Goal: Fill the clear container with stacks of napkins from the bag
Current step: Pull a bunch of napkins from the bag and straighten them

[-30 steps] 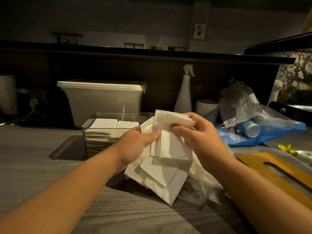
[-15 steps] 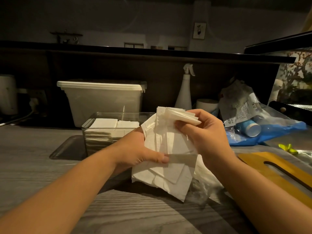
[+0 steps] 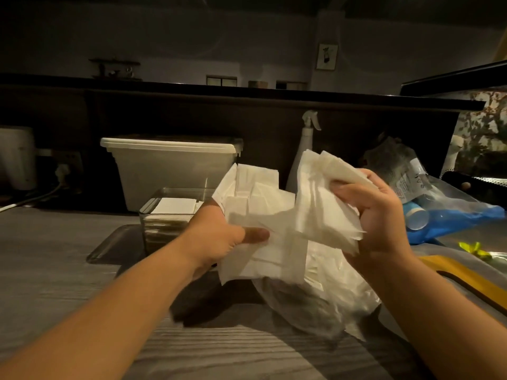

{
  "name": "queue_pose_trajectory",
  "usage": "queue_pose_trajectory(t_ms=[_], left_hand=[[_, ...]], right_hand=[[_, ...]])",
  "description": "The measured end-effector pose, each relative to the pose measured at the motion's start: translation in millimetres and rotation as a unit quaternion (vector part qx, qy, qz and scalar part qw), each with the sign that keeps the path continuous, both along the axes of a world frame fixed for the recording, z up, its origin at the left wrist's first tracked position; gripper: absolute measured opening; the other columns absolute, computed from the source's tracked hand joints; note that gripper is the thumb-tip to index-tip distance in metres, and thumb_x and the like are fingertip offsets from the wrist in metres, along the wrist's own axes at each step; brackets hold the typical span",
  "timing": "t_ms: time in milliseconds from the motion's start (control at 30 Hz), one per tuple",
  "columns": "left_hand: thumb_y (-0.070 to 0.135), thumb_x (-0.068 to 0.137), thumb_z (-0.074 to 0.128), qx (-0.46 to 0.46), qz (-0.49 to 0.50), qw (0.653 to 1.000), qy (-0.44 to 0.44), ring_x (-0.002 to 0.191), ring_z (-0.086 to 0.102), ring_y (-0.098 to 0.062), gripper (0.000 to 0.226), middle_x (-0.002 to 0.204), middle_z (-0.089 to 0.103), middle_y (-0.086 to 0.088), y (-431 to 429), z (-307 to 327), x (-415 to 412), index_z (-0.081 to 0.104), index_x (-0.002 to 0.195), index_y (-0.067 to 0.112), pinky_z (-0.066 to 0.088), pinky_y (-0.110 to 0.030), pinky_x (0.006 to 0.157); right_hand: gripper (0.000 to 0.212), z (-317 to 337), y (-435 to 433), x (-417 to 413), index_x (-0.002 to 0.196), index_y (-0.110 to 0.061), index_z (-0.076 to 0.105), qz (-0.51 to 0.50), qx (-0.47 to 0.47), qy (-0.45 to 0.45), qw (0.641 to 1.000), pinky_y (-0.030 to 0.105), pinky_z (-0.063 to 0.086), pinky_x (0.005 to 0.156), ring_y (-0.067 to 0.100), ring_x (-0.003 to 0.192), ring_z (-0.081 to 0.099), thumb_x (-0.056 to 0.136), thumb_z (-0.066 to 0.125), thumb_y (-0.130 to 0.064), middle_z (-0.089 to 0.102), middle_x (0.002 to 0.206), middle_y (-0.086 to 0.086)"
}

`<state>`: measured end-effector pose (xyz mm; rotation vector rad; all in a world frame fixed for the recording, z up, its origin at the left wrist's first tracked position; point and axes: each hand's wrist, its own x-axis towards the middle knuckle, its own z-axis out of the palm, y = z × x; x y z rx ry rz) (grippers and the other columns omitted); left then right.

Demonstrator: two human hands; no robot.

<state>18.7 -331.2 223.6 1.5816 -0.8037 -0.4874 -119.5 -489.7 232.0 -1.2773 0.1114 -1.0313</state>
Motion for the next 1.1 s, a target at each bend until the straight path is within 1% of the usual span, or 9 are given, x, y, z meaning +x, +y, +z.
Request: queue_pose_trajectory(t_ms=[100, 200, 367, 500, 633, 767, 867, 933, 1100], left_hand=[[0.016, 0.061, 0.085, -0.031, 0.013, 0.999, 0.013, 0.096, 0.066, -0.019, 0.066, 0.106, 0.071, 0.0, -2, -2, -1, 0.058, 0.121, 0.023, 0.059, -0.037, 0.072], [0.004, 0.08, 0.075, -0.066, -0.002, 0.997, 0.031, 0.092, 0.07, -0.015, 0.051, 0.101, 0.074, 0.002, -3, -5, -1, 0.059, 0.125, 0.023, 0.057, -0.027, 0.064], [-0.002, 0.095, 0.052, -0.103, -0.025, 0.991, 0.087, 0.073, 0.073, -0.011, 0.027, 0.08, 0.076, 0.004, -5, -3, -6, 0.065, 0.103, 0.02, 0.058, -0.028, 0.064], [0.006, 0.099, 0.049, -0.118, -0.035, 0.987, 0.104, 0.066, 0.071, -0.008, 0.021, 0.07, 0.074, 0.008, -3, -4, -8, 0.065, 0.092, 0.018, 0.053, -0.028, 0.067], [0.017, 0.099, 0.051, -0.129, -0.059, 0.984, 0.109, 0.074, 0.073, -0.011, 0.017, 0.079, 0.076, 0.005, -4, -4, -10, 0.067, 0.098, 0.021, 0.054, -0.029, 0.071], [-0.001, 0.092, 0.06, -0.116, -0.028, 0.991, 0.069, 0.084, 0.074, -0.018, 0.021, 0.09, 0.077, -0.004, -9, -9, -9, 0.068, 0.106, 0.013, 0.061, -0.033, 0.074], [-0.003, 0.09, 0.063, -0.112, -0.01, 0.991, 0.066, 0.081, 0.074, -0.017, 0.02, 0.086, 0.077, -0.004, -9, -10, -9, 0.069, 0.098, 0.014, 0.062, -0.034, 0.073], [0.0, 0.091, 0.062, -0.112, -0.023, 0.991, 0.076, 0.082, 0.074, -0.018, 0.018, 0.089, 0.077, -0.005, -8, -8, -9, 0.069, 0.102, 0.013, 0.062, -0.034, 0.071], [0.005, 0.096, 0.055, -0.117, -0.033, 0.986, 0.112, 0.07, 0.072, -0.01, 0.018, 0.077, 0.076, 0.005, -4, -3, -11, 0.067, 0.097, 0.019, 0.058, -0.024, 0.059]], right_hand=[[0.02, -7, 9, 7, 0.09, -0.008, 0.064, 0.034, -0.05, 0.058, 0.996, 0.032, 0.057, 0.061, 0.024, 0.08, 0.069, 0.077, 0.063, 0.007, 0.069, 0.084, 0.007], [0.017, -19, 15, 15, 0.09, -0.011, 0.065, -0.011, -0.085, 0.115, 0.99, 0.036, 0.059, 0.072, 0.022, 0.089, 0.072, 0.081, 0.069, 0.002, 0.072, 0.088, 0.004], [0.017, -23, 17, 18, 0.098, -0.012, 0.069, -0.039, -0.088, 0.126, 0.987, 0.025, 0.057, 0.07, 0.019, 0.089, 0.072, 0.084, 0.074, -0.006, 0.073, 0.092, 0.004], [0.016, -21, 19, 18, 0.1, -0.014, 0.069, -0.048, -0.067, 0.128, 0.988, 0.026, 0.059, 0.071, 0.018, 0.09, 0.072, 0.085, 0.074, -0.009, 0.073, 0.094, 0.003], [0.014, -23, 21, 20, 0.096, -0.018, 0.07, -0.064, -0.067, 0.122, 0.988, 0.03, 0.059, 0.073, 0.02, 0.09, 0.071, 0.085, 0.076, -0.012, 0.073, 0.091, 0.002], [0.018, -24, 23, 20, 0.099, -0.019, 0.067, -0.066, -0.073, 0.121, 0.988, 0.031, 0.06, 0.074, 0.02, 0.092, 0.071, 0.085, 0.076, -0.013, 0.072, 0.095, 0.001], [0.039, -24, 23, 21, 0.111, -0.023, 0.06, -0.034, -0.028, 0.124, 0.991, 0.04, 0.061, 0.08, 0.023, 0.099, 0.07, 0.08, 0.079, -0.008, 0.069, 0.108, 0.004], [0.05, -23, 22, 21, 0.116, -0.025, 0.057, -0.013, 0.01, 0.127, 0.992, 0.047, 0.061, 0.083, 0.026, 0.102, 0.07, 0.077, 0.081, -0.005, 0.066, 0.114, 0.005], [0.047, -19, 18, 18, 0.115, -0.021, 0.06, -0.02, 0.022, 0.115, 0.993, 0.043, 0.062, 0.082, 0.025, 0.1, 0.07, 0.078, 0.076, 0.004, 0.068, 0.112, 0.006]])
